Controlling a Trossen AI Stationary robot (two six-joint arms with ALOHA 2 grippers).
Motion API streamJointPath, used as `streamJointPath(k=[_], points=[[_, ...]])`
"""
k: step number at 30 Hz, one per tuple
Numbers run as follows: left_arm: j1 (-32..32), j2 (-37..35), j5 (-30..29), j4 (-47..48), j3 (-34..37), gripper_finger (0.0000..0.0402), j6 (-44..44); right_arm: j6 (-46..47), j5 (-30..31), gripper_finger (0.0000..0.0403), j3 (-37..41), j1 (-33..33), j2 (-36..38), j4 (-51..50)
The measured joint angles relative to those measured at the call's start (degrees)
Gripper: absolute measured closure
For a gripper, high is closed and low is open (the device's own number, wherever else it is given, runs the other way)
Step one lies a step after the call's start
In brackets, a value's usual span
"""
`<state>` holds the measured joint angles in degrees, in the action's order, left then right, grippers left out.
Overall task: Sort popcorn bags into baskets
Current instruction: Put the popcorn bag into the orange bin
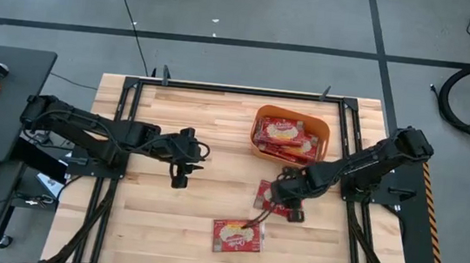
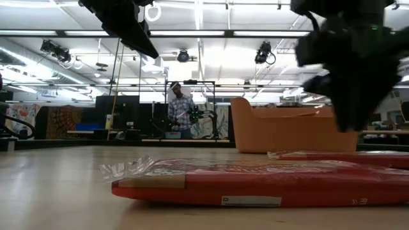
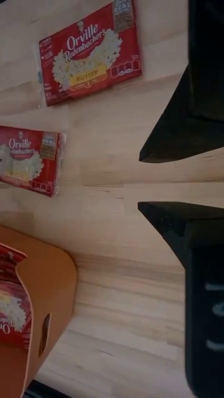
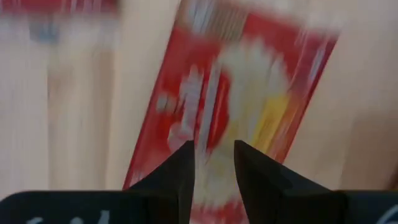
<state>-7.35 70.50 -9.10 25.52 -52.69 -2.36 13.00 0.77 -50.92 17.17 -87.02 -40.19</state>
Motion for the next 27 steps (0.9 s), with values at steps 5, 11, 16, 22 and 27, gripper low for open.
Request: streamJointPath(k=[5, 11, 16, 22, 27], points=[[0.0, 0.0, 0.0, 0.0, 0.0, 0.0286, -1.7, 6.1, -0.4, 0.0287, 0.0, 1.4, 0.0, -8.5], [0.0, 0.0, 0.0, 0.0, 0.0, 0.0286, -1.5, 7.0, -0.2, 0.0287, 3.9, 1.2, 0.0, -2.2], [0.0, 0.0, 0.0, -0.4, 0.0, 0.0286, -1.5, -1.1, 2.6, 0.0287, 9.7, -1.0, 0.0, 19.3], [0.0, 0.0, 0.0, -1.2, 0.0, 0.0286, -1.4, -5.0, 5.7, 0.0287, 9.7, -6.1, 0.0, 29.3], [0.0, 0.0, 0.0, -1.2, 0.0, 0.0286, -1.3, -4.4, 2.9, 0.0287, 7.0, -5.0, 0.0, 20.9]])
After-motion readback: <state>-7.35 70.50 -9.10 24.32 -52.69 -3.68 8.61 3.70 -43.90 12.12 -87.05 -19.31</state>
